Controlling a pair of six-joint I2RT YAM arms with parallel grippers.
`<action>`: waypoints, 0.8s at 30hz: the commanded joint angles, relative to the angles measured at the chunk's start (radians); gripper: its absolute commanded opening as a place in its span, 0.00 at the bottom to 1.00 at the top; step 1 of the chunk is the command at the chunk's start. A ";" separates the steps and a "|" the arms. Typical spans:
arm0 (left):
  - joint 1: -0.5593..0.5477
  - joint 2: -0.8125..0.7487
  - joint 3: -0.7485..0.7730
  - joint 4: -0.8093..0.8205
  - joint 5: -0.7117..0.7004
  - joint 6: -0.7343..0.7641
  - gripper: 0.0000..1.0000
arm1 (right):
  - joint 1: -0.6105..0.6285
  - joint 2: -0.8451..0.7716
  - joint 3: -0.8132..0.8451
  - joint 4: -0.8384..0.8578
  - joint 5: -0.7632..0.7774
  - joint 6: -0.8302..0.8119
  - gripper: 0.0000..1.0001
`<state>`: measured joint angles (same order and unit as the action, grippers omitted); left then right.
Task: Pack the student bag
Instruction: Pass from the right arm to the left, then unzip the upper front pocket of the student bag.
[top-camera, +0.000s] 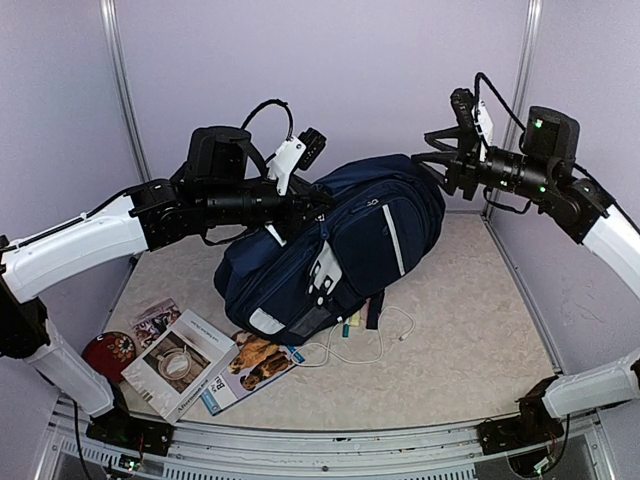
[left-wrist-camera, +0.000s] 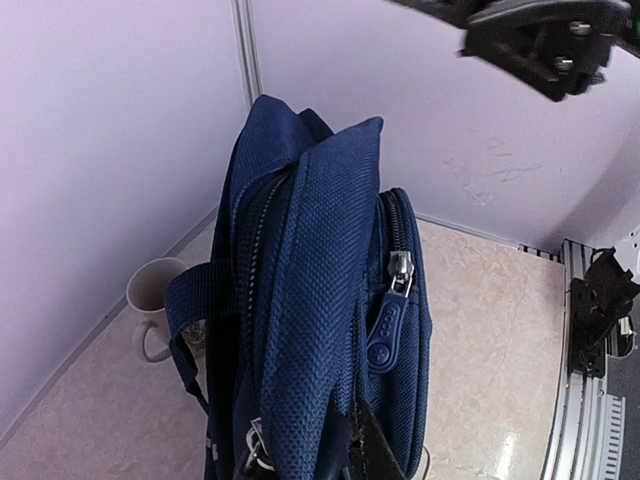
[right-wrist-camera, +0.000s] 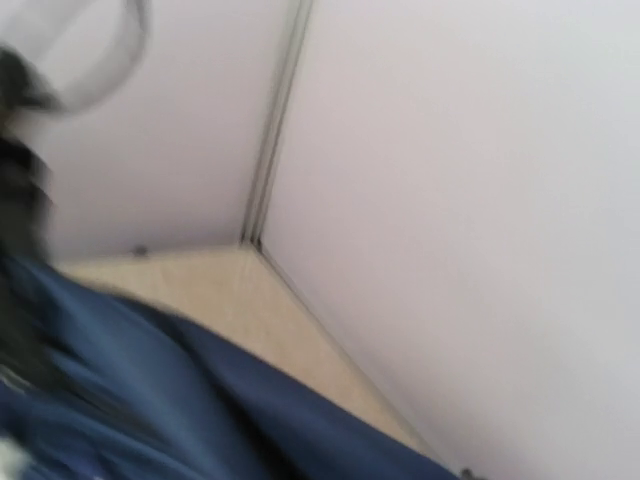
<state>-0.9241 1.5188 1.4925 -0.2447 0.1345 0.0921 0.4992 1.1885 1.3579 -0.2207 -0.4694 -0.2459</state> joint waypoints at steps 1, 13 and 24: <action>0.003 -0.033 -0.007 0.064 -0.024 -0.073 0.00 | 0.222 -0.106 -0.055 0.117 0.211 0.030 0.55; -0.002 -0.041 -0.004 0.065 -0.009 -0.102 0.00 | 0.604 0.124 0.033 -0.127 0.975 -0.255 0.43; -0.022 -0.060 -0.038 0.129 0.085 -0.122 0.00 | 0.608 0.183 0.061 -0.238 1.092 -0.188 0.47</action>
<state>-0.9329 1.5032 1.4570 -0.2020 0.1638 -0.0078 1.1034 1.3666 1.4204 -0.4149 0.4923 -0.4515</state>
